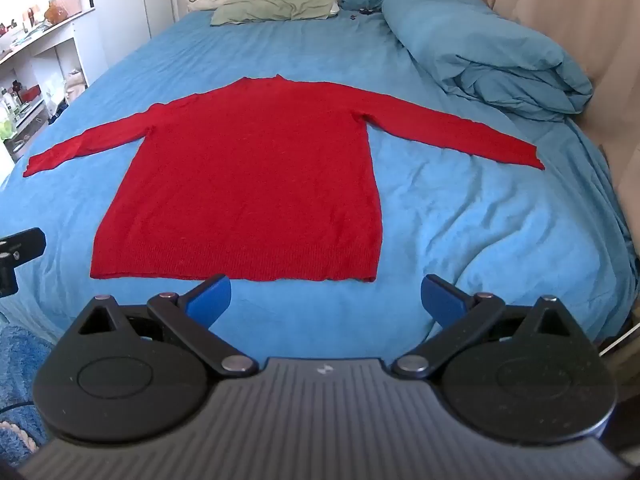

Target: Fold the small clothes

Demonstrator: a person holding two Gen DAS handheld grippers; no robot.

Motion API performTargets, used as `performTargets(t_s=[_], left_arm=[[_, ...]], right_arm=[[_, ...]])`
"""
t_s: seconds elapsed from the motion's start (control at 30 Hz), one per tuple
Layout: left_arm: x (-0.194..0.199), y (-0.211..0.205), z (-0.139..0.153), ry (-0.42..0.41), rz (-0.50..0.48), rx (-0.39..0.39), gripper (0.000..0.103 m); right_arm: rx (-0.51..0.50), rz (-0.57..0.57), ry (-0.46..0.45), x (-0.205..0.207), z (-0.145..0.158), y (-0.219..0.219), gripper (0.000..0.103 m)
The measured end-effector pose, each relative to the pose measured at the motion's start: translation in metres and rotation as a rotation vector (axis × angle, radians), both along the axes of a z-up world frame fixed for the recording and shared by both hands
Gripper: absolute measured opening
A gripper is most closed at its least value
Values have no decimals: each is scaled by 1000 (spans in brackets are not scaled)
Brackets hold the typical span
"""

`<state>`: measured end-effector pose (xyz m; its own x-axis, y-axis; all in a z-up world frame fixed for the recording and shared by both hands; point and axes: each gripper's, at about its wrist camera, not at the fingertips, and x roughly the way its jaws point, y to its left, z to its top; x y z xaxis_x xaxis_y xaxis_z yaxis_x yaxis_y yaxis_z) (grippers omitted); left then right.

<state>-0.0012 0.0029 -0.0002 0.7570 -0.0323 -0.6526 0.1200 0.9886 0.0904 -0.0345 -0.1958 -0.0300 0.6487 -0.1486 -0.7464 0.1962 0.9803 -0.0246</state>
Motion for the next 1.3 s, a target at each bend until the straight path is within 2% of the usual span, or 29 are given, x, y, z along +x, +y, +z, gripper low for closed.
performTargets(t_s=[0.13,0.33,1.3], left_arm=[[1,-3,-2,-10,11,26,103],[0,-3,1,-22,25,19,103],[1,-2,3,-37,18,27,103]], right_arm=[[1,-4,-3,0,1,-1,103],[-20,-3,-11,-2,5,2,103],[-4,-6,-10,0,2,4,103]])
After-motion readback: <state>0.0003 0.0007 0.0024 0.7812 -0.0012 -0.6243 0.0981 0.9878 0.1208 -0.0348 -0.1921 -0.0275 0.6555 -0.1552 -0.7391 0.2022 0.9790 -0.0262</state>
